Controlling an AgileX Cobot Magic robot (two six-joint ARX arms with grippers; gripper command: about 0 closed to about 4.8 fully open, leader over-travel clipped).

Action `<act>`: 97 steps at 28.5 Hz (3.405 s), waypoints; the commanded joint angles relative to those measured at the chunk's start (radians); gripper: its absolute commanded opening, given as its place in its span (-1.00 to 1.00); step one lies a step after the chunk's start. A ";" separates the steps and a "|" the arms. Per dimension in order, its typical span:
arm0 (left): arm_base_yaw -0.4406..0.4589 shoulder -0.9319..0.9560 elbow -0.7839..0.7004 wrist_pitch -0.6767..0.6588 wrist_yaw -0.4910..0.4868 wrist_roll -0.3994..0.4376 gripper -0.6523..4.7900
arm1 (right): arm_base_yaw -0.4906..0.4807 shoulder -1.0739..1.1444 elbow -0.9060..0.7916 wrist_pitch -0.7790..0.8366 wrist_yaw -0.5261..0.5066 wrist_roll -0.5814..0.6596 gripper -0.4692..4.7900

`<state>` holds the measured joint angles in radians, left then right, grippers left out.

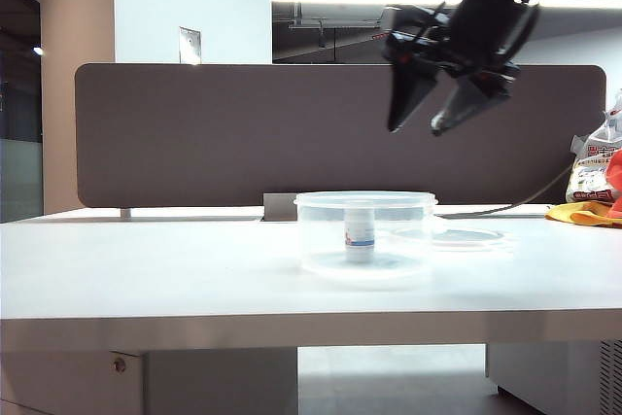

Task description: Remove the lid of the round box, pick up the small white medicine bottle inside, and place it on the table.

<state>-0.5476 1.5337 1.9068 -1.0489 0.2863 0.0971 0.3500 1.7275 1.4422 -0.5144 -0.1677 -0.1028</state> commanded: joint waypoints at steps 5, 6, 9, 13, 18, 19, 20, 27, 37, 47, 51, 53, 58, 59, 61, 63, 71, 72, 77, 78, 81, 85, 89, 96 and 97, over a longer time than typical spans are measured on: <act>-0.011 0.003 0.004 -0.016 -0.013 0.005 -0.34 | 0.093 0.055 0.007 0.048 0.061 0.001 0.53; -0.011 0.003 0.004 -0.016 -0.013 0.005 -0.34 | 0.098 0.069 0.008 0.048 0.061 0.005 0.53; -0.010 0.003 0.004 -0.016 -0.014 0.006 -0.34 | 0.101 0.105 0.009 0.048 0.061 0.034 0.53; -0.010 0.003 0.004 -0.021 -0.014 0.008 -0.34 | 0.101 0.137 0.009 0.048 0.057 0.059 0.53; -0.010 0.003 0.004 -0.018 -0.014 0.024 -0.34 | 0.102 0.149 0.009 0.057 0.029 0.062 0.53; -0.010 0.003 0.004 -0.016 -0.015 0.024 -0.34 | 0.105 0.150 0.009 0.065 0.018 0.071 0.53; -0.010 0.003 0.004 -0.016 -0.018 0.024 -0.34 | 0.105 0.151 0.009 0.072 0.007 0.079 0.53; -0.010 0.003 0.004 -0.018 -0.021 0.026 -0.34 | 0.111 0.151 0.009 0.122 0.005 0.104 0.53; -0.010 0.003 0.004 -0.015 -0.021 0.026 -0.34 | 0.111 0.195 0.010 0.139 -0.026 0.130 0.34; -0.010 0.003 0.004 -0.015 -0.021 0.026 -0.34 | 0.111 0.213 0.010 0.152 -0.034 0.129 -0.12; -0.010 0.003 0.004 -0.016 -0.021 0.026 -0.34 | 0.111 0.213 0.010 0.153 -0.034 0.129 -0.29; -0.010 0.003 0.004 -0.016 -0.021 0.026 -0.34 | 0.111 0.213 0.011 0.153 -0.034 0.129 -0.30; -0.010 0.003 0.004 -0.019 -0.021 0.026 -0.34 | 0.111 0.199 0.013 0.154 -0.033 0.126 -0.30; -0.010 0.003 0.004 -0.019 -0.021 0.026 -0.34 | 0.111 0.193 0.013 0.156 -0.033 0.125 -0.30; -0.010 0.003 0.004 -0.018 -0.021 0.026 -0.34 | 0.111 0.175 0.013 0.167 -0.033 0.125 -0.30; -0.010 0.003 0.004 -0.015 -0.027 0.027 -0.34 | 0.111 0.153 0.013 0.183 -0.034 0.125 -0.30; -0.009 0.003 0.004 -0.008 -0.092 0.039 -0.34 | 0.154 0.060 0.013 0.199 -0.171 0.133 -0.30; -0.009 0.003 0.004 -0.008 -0.092 0.050 -0.34 | 0.175 0.056 0.013 0.197 -0.175 0.133 -0.30; -0.008 0.002 0.004 -0.021 -0.141 0.053 -0.34 | 0.281 0.059 0.011 0.196 -0.124 0.098 -0.40; -0.008 0.002 0.004 -0.028 -0.148 0.053 -0.34 | 0.291 0.060 0.011 0.196 -0.111 0.093 -0.41; -0.008 0.002 0.004 -0.043 -0.155 0.066 -0.34 | 0.320 0.078 0.010 0.180 -0.093 0.090 -0.41; -0.008 0.002 0.004 -0.049 -0.155 0.071 -0.34 | 0.323 0.122 0.010 0.136 -0.094 0.091 -0.41; -0.008 0.002 0.004 -0.056 -0.155 0.072 -0.34 | 0.321 0.186 0.010 0.094 -0.094 0.090 -0.41; -0.008 0.002 0.004 -0.057 -0.155 0.080 -0.34 | 0.321 0.196 0.010 0.092 -0.099 0.091 -0.37; -0.008 0.002 0.004 -0.057 -0.155 0.080 -0.34 | 0.321 0.196 0.010 0.089 -0.100 0.091 -0.37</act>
<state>-0.5552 1.5406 1.9064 -1.1118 0.1303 0.1684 0.6704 1.9285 1.4475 -0.4328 -0.2623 -0.0093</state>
